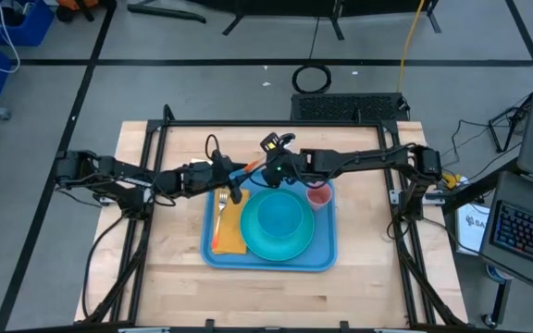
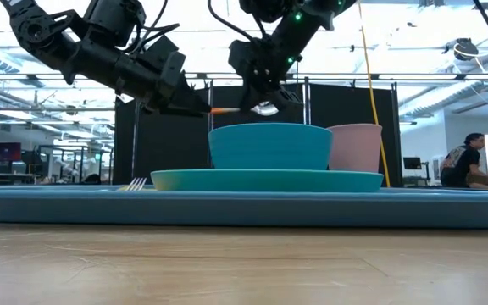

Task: Set up tray
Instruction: Put the orange spoon on the yellow napkin

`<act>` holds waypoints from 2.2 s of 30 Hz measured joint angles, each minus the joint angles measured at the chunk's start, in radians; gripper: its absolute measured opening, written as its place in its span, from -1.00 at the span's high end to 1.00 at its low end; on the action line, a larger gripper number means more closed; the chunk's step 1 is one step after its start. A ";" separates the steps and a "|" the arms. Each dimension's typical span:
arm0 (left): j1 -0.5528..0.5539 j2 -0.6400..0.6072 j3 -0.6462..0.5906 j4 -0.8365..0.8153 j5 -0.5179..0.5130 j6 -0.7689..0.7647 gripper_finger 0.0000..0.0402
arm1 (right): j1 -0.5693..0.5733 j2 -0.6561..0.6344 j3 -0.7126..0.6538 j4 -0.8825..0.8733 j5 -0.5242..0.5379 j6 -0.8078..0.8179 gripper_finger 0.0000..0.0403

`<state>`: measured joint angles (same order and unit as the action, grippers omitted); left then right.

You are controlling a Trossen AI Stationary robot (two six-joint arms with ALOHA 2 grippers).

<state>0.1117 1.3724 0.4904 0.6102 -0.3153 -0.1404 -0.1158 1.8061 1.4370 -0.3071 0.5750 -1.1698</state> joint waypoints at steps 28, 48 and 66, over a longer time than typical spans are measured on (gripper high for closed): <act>0.013 0.000 0.000 -0.015 0.053 -0.095 0.62 | 0.019 0.001 -0.086 0.183 0.049 -0.099 1.00; 0.011 0.000 0.000 -0.025 0.018 -0.069 0.99 | 0.019 0.001 -0.086 0.185 0.048 -0.084 1.00; -0.070 0.000 -0.001 0.028 -0.219 -0.019 0.97 | 0.017 0.001 -0.116 0.227 0.049 -0.083 1.00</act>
<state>0.0418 1.3724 0.4896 0.6380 -0.5346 -0.1596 -0.0986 1.8069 1.3211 -0.0801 0.6243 -1.2525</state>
